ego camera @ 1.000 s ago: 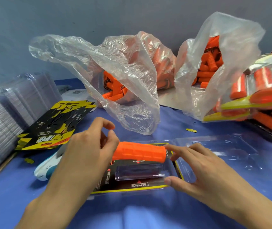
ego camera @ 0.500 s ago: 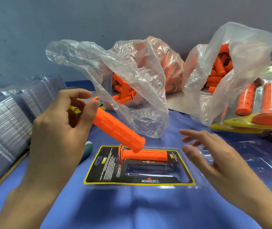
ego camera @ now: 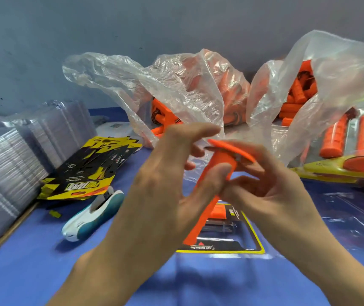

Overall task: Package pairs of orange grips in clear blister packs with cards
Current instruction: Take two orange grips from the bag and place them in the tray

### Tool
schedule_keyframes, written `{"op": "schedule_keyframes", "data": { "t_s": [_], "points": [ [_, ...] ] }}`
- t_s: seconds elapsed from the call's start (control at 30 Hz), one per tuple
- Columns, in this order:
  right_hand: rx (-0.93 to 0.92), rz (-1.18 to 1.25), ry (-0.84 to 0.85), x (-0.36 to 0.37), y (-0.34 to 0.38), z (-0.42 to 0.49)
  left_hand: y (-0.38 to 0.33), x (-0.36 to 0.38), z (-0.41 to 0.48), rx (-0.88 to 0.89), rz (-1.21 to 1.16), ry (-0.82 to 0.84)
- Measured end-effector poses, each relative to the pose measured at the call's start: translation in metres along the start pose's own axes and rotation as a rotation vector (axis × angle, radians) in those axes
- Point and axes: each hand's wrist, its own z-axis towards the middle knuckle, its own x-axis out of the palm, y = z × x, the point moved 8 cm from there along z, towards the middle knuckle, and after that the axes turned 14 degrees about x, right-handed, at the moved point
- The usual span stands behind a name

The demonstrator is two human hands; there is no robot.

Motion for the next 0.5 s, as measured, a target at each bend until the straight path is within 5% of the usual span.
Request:
{"op": "schedule_keyframes", "data": {
  "t_s": [0.17, 0.3, 0.5],
  "points": [
    [0.063, 0.188, -0.185, -0.03, -0.016, -0.003, 0.02, 0.032, -0.021, -0.19, -0.138, 0.279],
    [0.16, 0.223, -0.156, -0.032, -0.03, -0.005, 0.028, 0.037, -0.032, -0.191, -0.029, 0.345],
    [0.048, -0.705, -0.147, -0.065, -0.035, -0.025, 0.054, 0.026, -0.053, -0.131, 0.163, 0.627]
  ]
}}
